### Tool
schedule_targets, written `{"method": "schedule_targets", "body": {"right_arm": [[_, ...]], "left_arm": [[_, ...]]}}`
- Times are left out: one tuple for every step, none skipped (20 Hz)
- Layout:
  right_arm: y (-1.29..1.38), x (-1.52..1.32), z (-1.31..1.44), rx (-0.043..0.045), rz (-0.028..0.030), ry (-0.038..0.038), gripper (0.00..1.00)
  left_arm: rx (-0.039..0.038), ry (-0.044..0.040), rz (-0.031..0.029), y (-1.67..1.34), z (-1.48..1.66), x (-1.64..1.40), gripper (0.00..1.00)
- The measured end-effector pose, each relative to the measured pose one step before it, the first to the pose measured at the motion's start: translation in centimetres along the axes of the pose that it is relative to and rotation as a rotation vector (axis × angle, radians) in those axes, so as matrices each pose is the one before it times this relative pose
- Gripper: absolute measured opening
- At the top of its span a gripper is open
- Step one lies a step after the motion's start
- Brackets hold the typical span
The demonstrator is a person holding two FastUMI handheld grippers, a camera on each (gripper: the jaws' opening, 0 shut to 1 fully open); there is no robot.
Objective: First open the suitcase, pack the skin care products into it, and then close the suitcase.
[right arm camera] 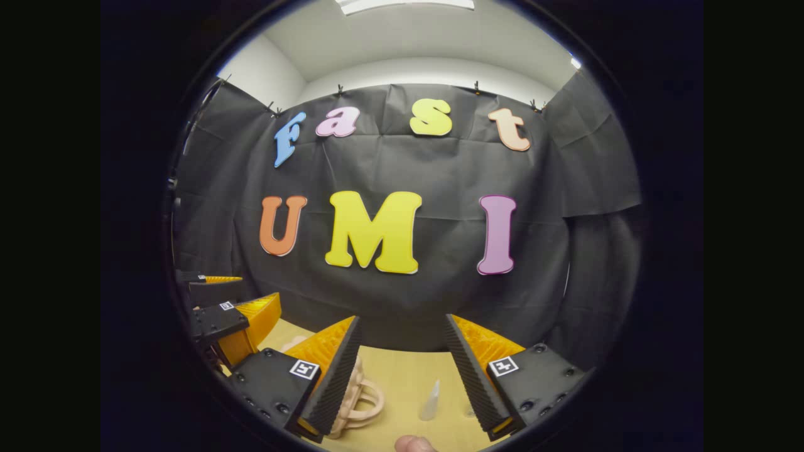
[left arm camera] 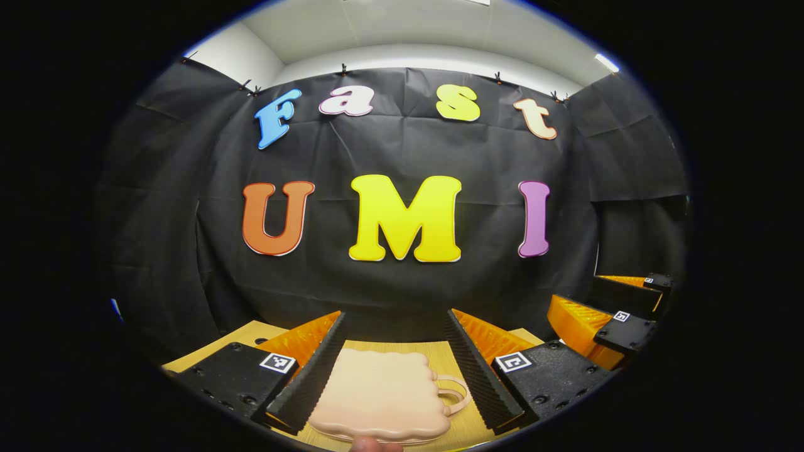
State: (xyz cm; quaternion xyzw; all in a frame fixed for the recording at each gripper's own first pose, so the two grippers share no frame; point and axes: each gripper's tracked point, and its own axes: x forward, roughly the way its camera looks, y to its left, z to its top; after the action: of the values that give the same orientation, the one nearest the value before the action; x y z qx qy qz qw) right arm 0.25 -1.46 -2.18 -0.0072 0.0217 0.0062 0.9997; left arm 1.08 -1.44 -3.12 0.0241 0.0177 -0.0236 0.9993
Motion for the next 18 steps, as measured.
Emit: {"method": "schedule_targets", "body": {"right_arm": [[-0.906,-0.253,-0.585,-0.00765,-0.00704,0.01013,0.79],[-1.068,-0.213,-0.562,-0.00744,-0.00985,0.00864,0.77],[-1.057,-0.293,-0.596,-0.00872,-0.00879,0.00973,0.79],[-1.323,-0.261,-0.670,-0.01103,-0.01621,0.01246,0.79],[-1.408,-0.145,-0.833,-0.00515,-0.01326,0.01253,0.79],[-1.232,-0.126,-0.732,-0.00079,-0.01192,0.01715,0.79],[-1.195,-0.133,-0.831,-0.00085,-0.01121,0.01507,0.79],[-1.182,-0.003,-0.770,-0.00310,-0.00879,0.01563,0.79],[-1.221,-0.056,-0.754,-0.00510,-0.00640,0.01318,0.79],[-1.185,-0.003,-0.639,-0.00637,-0.00832,0.01098,0.79],[-1.175,-0.007,-0.707,-0.00381,-0.00966,0.01163,0.79],[-1.153,-0.010,-0.443,0.00234,-0.00816,0.00782,0.79],[-1.089,-0.017,-0.467,0.00298,-0.01006,0.00853,0.79],[-1.011,0.002,-0.343,0.00355,-0.01007,0.00722,0.79],[-0.951,0.044,-0.481,0.00665,-0.00811,0.00588,0.79],[-0.740,0.081,-0.317,0.00529,-0.00511,0.00561,0.77],[-0.547,0.070,-0.416,0.00248,-0.00288,0.00585,0.79],[-0.486,0.107,-0.320,0.00284,-0.00073,0.00416,0.77]], "left_arm": [[0.01033,0.01741,-0.02010,-0.936,-0.797,0.153,0.99],[0.00839,0.02227,-0.02361,-1.125,-1.016,0.366,0.99],[0.00621,0.02476,-0.02402,-1.089,-1.020,0.341,0.99],[0.00696,0.02323,-0.01279,-0.927,-1.067,0.184,0.99],[0.01199,0.02437,-0.01234,-0.920,-0.954,0.240,0.99],[0.02080,0.02524,-0.00916,-0.839,-1.005,0.608,0.99],[0.03136,0.02803,-0.00683,-0.830,-1.042,0.550,0.99],[0.03577,0.03889,-0.00612,-0.877,-1.226,0.498,0.99],[0.03794,0.03026,-0.01198,-1.031,-1.021,0.512,1.00],[0.03739,0.02734,-0.00834,-0.901,-0.892,0.279,1.00],[0.04037,0.01826,-0.01388,-1.043,-0.771,0.474,1.00],[0.05383,0.02595,-0.00237,-0.925,-0.944,0.611,1.00],[0.07234,0.03214,0.01205,-0.389,-1.040,0.712,0.99],[0.07914,0.03890,0.00705,-0.366,-1.244,0.581,0.99],[0.08042,0.02563,0.00810,-0.346,-0.949,0.624,0.98],[0.08546,0.02624,0.02162,-0.407,-0.694,0.371,0.98],[0.07428,0.01288,0.00801,-0.407,-0.488,0.648,0.97],[0.06420,0.01225,-0.01163,-0.859,-0.508,0.959,0.96]]}}
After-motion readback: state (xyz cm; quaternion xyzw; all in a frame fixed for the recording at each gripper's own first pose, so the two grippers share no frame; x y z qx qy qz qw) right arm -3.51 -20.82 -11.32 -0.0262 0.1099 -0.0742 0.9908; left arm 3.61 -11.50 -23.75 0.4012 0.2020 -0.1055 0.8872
